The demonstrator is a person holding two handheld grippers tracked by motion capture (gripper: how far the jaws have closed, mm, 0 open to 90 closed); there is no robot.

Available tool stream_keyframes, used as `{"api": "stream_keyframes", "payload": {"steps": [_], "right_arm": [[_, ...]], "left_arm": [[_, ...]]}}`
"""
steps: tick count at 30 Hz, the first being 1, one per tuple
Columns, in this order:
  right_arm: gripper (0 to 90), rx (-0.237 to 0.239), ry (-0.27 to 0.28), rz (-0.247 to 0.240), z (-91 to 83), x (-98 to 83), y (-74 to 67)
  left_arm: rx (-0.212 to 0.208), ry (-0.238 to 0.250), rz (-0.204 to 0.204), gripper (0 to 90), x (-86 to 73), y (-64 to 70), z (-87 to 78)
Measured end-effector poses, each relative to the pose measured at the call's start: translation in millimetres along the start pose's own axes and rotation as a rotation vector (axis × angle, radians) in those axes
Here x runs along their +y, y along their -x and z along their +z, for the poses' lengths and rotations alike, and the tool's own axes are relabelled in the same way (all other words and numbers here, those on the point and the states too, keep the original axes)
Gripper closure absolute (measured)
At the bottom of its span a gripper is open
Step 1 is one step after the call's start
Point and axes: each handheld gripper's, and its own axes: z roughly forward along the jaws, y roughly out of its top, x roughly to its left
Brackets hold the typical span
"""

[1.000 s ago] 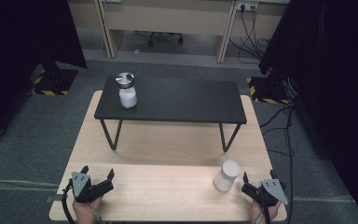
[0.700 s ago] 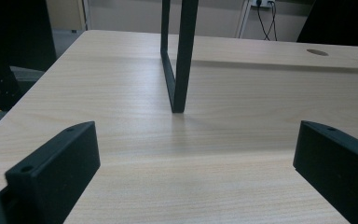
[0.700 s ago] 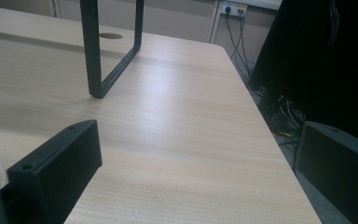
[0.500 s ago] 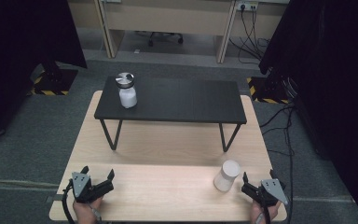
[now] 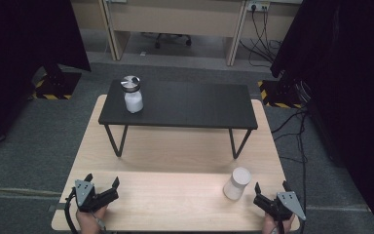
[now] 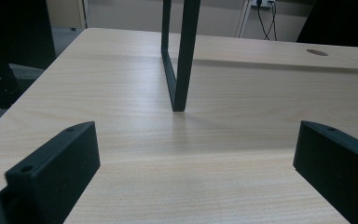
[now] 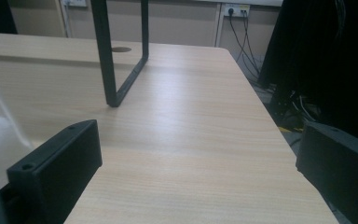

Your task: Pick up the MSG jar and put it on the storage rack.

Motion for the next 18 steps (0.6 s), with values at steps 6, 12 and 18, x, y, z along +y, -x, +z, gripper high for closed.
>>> {"api": "stream_keyframes", "payload": {"steps": [6, 12, 18], "right_arm": [[0.2, 0.041, 0.015, -0.005, -9.1, -2.4, 0.5], [0.2, 0.076, 0.048, -0.003, -18.4, -3.4, -2.1], [0.2, 0.125, 0.089, 0.007, -23.8, -2.0, -5.6]], "left_arm": [[0.004, 0.008, 0.013, 0.0, -1.3, 1.2, -0.7], [0.004, 0.01, 0.015, 0.0, -1.8, 1.5, -0.7], [0.004, 0.0, 0.046, 0.0, -0.7, 5.0, 0.6]]}}
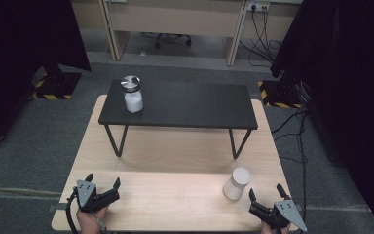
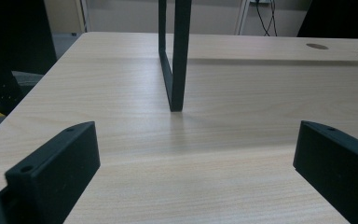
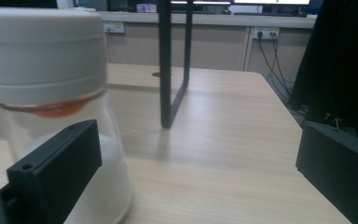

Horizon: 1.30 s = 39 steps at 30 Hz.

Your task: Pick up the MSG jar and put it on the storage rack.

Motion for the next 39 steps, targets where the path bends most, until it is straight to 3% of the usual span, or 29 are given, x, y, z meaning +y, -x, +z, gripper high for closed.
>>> {"api": "stream_keyframes", "payload": {"steps": [16, 32, 39], "right_arm": [[0.2, 0.084, 0.031, -0.022, -4.3, 9.6, -9.7], [0.2, 0.153, 0.098, 0.003, 6.0, 5.7, -13.4], [0.3, 0.162, 0.093, -0.001, 11.5, 9.0, -13.5]], "left_arm": [[-0.005, 0.005, -0.011, 0.0, -0.9, -1.7, -0.6], [-0.008, -0.006, -0.01, 0.0, 0.2, -2.5, -0.1], [-0.014, -0.009, -0.004, 0.0, 0.8, -3.8, 0.8]]}}
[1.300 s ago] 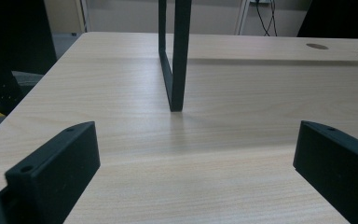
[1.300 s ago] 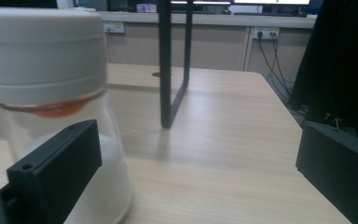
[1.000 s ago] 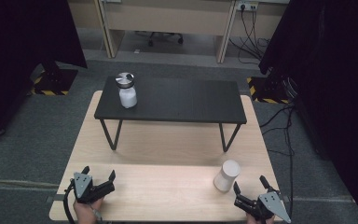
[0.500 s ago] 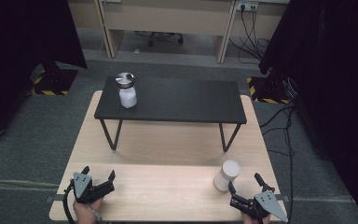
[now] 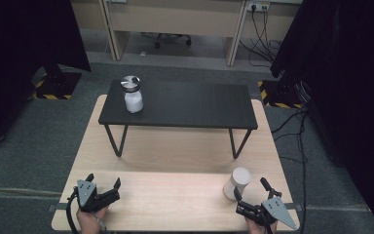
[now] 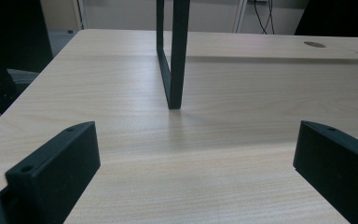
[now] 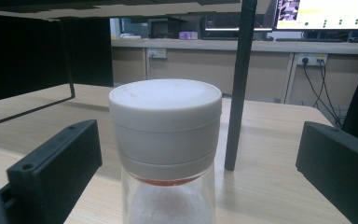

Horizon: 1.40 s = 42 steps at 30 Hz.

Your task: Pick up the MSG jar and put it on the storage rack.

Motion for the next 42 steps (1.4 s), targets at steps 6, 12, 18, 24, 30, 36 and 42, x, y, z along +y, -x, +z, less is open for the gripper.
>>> {"api": "stream_keyframes", "payload": {"steps": [6, 12, 18, 24, 30, 36, 42], "right_arm": [[0.4, 0.014, -0.01, -0.006, 4.9, 3.8, 0.9], [2.1, 0.036, -0.019, 0.017, 11.0, 5.8, 3.4], [6.8, 0.06, -0.022, 0.017, 15.2, 7.5, 5.3], [11.0, 0.08, -0.037, 0.019, 22.1, 9.3, 7.1], [17.7, 0.097, -0.047, 0.03, 25.6, 10.2, 10.0], [21.4, 0.098, -0.044, 0.057, 25.3, 9.6, 13.2], [27.1, 0.112, -0.048, 0.053, 25.2, 10.3, 14.7]], "left_arm": [[0.001, 0.006, 0.003, 0.0, -0.9, 0.4, -0.1], [-0.005, 0.007, 0.005, 0.0, -1.1, -0.8, 0.0], [-0.008, 0.006, 0.011, 0.0, -1.1, -1.2, 0.0], [-0.008, 0.008, 0.009, 0.0, -1.5, -1.1, -0.1], [-0.01, 0.004, 0.018, 0.0, -1.2, -0.6, -0.1], [-0.012, 0.001, 0.027, 0.0, -0.8, -0.3, 0.0], [-0.01, 0.008, 0.017, 0.0, -1.9, -0.5, -0.5]]}}
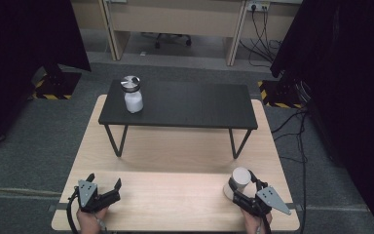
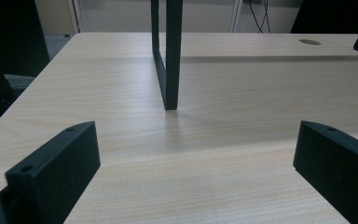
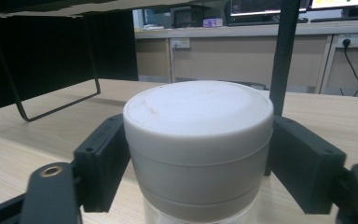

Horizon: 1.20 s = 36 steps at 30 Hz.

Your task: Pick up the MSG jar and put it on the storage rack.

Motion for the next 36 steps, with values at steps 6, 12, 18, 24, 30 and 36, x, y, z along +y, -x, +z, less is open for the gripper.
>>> {"api": "stream_keyframes", "payload": {"steps": [6, 12, 18, 24, 30, 36], "right_arm": [[32.9, 0.013, 0.004, -0.005, -0.1, -0.1, 2.1], [33.4, 0.023, 0.009, -0.01, -0.1, -1.2, 4.8], [33.5, 0.027, 0.001, -0.006, -0.5, 1.2, 5.6], [33.6, 0.033, 0.001, 0.01, -1.3, 3.0, 8.0], [33.6, 0.034, 0.013, 0.007, -2.8, 14.0, 9.8], [33.6, 0.037, 0.02, 0.003, -1.5, 26.8, 11.7]], "left_arm": [[0.002, -0.006, 0.005, 0.0, 0.7, 0.1, 0.2], [0.0, -0.006, 0.007, 0.0, 0.8, -0.2, 0.3], [0.001, -0.01, 0.005, 0.0, 1.2, -0.5, 0.6], [-0.001, -0.016, 0.004, 0.0, 2.2, -0.8, 0.8], [-0.001, -0.019, -0.004, 0.0, 2.8, -1.2, 0.6], [0.002, -0.013, -0.015, 0.0, 1.9, -0.7, 0.4]]}}
